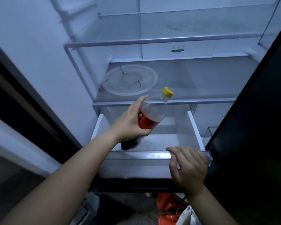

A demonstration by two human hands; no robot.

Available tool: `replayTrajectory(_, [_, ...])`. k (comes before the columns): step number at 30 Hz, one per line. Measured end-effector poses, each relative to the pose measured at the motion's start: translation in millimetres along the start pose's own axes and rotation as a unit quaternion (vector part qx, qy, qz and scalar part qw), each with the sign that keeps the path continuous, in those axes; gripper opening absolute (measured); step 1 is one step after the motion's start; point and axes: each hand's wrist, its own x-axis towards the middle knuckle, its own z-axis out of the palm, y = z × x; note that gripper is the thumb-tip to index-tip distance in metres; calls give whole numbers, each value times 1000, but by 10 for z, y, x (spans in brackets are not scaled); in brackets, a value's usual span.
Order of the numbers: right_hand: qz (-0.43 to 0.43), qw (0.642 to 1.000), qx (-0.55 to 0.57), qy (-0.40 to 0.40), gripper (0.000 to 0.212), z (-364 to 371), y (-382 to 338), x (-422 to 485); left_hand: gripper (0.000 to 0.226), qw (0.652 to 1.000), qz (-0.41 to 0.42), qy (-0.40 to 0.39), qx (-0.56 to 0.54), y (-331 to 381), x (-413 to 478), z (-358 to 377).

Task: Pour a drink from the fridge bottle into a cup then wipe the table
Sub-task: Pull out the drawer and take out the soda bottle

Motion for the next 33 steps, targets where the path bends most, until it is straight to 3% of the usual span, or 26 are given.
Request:
replayTrajectory(7, [-3,1000,13,0,30,-23,-8,6,101,978,-16,175,-113,401,-284,-428])
replayTrajectory(11, [3,1000,11,-10,30,-34,-15,-14,102,961,-17,228,-157,551,-503,-545])
replayTrajectory(17, [3,1000,20,-14,28,-36,-12,-35,104,939,-43,253,-227,609,-852,-513])
replayTrajectory(28, [41,996,38,-75,30,-153,-77,-18,103,930,-32,290,-223,814,-1663,-517])
replayTrajectory(33, [80,967,207,-128,34,-478,-571,94,106,933,-40,285,-216,946,-2282,-549])
